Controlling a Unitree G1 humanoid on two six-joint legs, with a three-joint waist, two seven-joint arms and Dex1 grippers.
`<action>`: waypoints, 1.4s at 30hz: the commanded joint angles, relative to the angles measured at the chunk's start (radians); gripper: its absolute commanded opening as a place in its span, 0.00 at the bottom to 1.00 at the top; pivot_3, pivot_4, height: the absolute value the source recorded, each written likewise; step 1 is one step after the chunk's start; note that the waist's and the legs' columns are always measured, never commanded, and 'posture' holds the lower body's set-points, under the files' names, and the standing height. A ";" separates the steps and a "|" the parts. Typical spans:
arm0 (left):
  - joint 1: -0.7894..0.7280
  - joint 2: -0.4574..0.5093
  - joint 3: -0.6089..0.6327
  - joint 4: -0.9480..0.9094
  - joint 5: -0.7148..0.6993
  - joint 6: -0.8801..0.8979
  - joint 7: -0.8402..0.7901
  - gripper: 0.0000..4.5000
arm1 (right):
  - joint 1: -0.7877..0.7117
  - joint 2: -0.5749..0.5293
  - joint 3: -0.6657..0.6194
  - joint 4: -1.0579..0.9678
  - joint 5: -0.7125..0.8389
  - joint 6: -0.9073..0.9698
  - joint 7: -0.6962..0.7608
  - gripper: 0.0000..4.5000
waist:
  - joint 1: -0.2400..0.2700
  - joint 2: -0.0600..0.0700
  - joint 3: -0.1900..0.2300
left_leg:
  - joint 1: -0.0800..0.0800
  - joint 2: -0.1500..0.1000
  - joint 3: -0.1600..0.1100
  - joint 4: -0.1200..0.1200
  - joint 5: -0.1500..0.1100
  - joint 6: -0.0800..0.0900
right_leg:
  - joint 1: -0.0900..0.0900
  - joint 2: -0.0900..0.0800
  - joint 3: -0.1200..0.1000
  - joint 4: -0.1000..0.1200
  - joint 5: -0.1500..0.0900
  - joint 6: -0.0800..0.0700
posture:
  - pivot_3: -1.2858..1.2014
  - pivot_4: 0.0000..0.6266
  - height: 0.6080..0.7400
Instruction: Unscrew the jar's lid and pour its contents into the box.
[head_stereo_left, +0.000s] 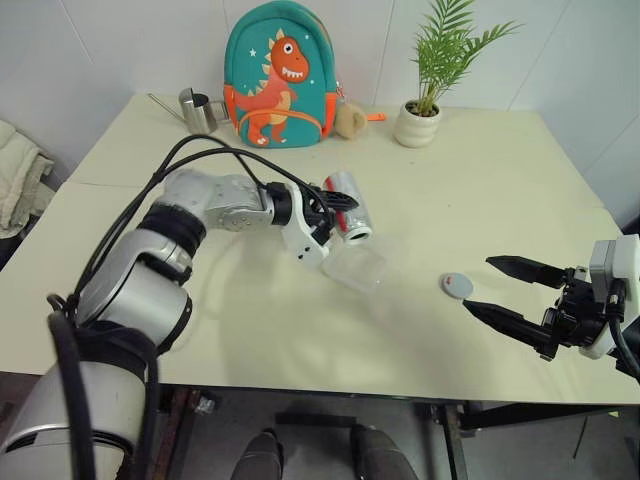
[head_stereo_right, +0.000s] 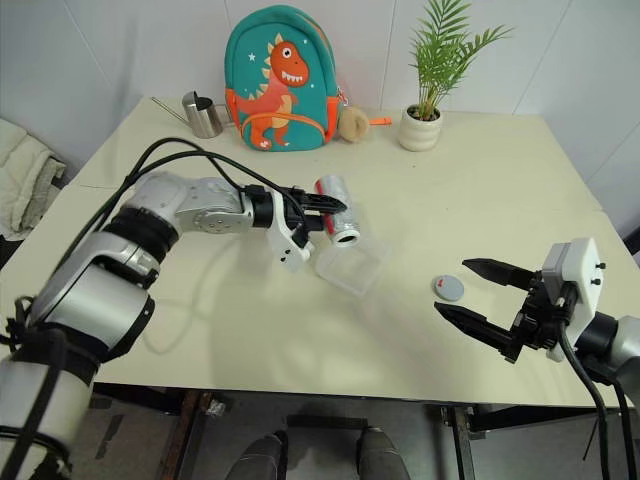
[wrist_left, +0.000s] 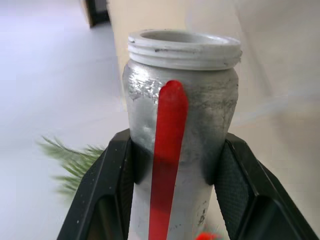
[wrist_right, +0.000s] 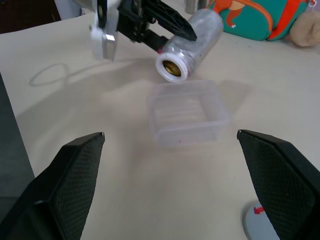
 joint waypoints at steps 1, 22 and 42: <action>-0.101 -0.054 -0.124 0.037 0.167 0.196 0.341 0.41 | 0.038 0.000 -0.076 -0.066 0.100 0.008 0.010 0.99 | 0.003 0.000 0.000 | -0.001 0.000 0.000 0.000 -0.001 0.000 | -0.001 0.000 0.000 0.000 0.000 0.000 | 0.52 0.24 1.00; -0.157 -0.103 -0.399 0.059 0.354 0.542 0.755 0.41 | 0.074 -0.026 -0.106 -0.042 0.097 -0.043 -0.017 0.99 | 0.027 0.000 0.000 | -0.008 -0.001 0.000 0.007 -0.010 0.003 | -0.006 0.000 -0.001 0.003 -0.004 0.003 | 0.52 0.24 1.00; 0.251 -0.174 0.753 0.118 -1.170 0.497 -0.738 0.41 | -0.149 -0.095 -0.036 0.177 0.109 -0.093 0.145 0.99 | 0.024 0.002 -0.001 | 0.003 -0.001 0.001 0.009 -0.005 0.004 | -0.001 0.000 0.000 0.017 -0.003 -0.001 | 0.52 0.24 1.00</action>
